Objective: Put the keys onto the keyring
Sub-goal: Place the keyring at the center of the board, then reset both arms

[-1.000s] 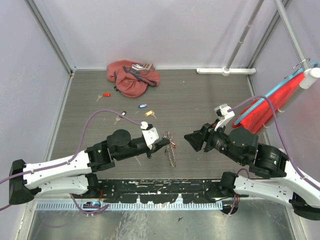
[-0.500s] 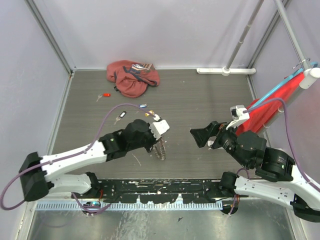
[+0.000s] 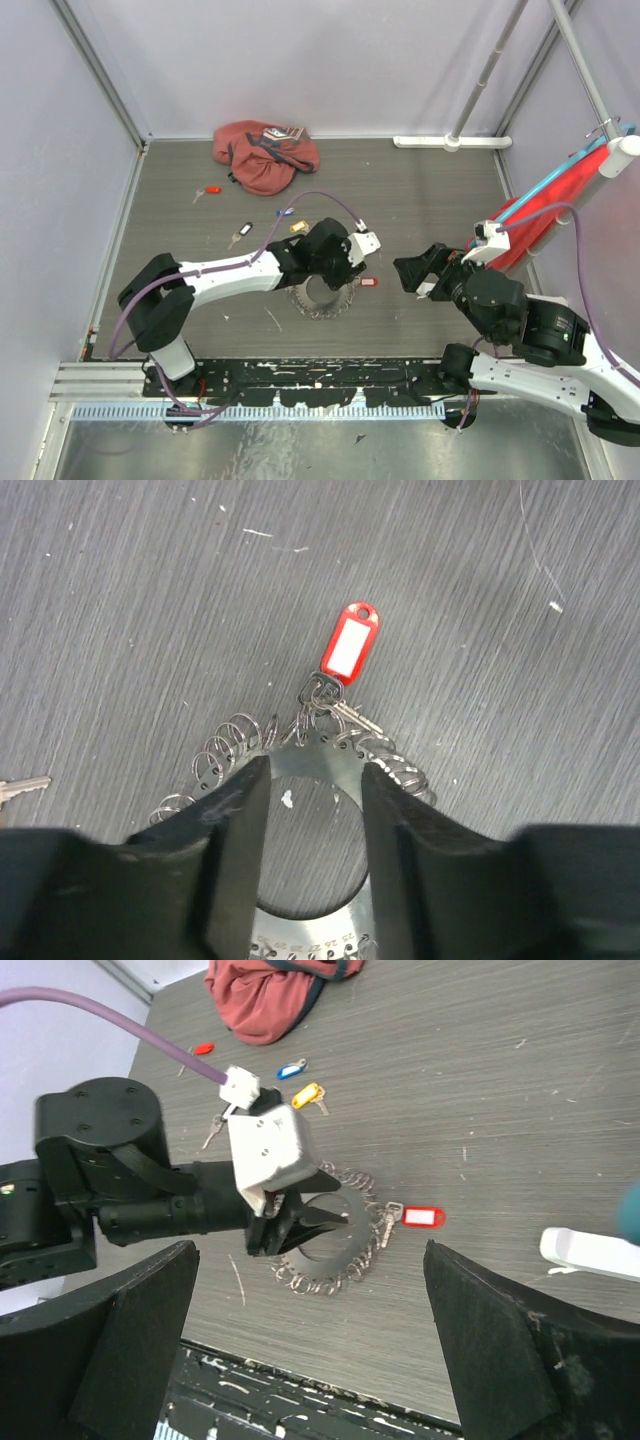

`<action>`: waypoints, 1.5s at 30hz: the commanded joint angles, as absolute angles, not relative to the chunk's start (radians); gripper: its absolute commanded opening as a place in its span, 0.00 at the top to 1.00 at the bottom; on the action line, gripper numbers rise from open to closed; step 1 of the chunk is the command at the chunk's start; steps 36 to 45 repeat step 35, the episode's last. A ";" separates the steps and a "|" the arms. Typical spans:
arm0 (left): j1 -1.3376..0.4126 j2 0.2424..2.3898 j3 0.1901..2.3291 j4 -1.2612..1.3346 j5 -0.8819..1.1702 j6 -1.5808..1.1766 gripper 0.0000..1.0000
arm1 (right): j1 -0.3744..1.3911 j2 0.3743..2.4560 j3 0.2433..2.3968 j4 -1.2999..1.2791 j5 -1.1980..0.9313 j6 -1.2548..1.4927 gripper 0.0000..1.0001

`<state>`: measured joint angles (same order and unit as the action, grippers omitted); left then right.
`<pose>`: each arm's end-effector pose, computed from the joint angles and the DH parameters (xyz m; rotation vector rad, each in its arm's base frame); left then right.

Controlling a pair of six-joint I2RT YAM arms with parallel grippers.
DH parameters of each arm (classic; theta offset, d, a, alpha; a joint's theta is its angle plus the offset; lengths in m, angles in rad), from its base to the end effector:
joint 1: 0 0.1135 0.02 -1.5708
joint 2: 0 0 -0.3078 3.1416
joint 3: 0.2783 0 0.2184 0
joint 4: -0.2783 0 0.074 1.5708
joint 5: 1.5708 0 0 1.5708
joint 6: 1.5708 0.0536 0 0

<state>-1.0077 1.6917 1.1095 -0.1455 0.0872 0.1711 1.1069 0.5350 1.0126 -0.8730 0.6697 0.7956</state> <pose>0.1886 -0.3075 0.2690 1.3462 1.9303 -0.5224 0.0392 0.0041 0.3755 0.1390 1.9238 0.6395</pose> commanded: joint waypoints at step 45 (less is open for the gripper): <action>-0.972 0.717 0.756 -0.637 -0.451 -0.465 0.02 | 1.108 0.297 1.064 -0.962 0.827 0.465 0.00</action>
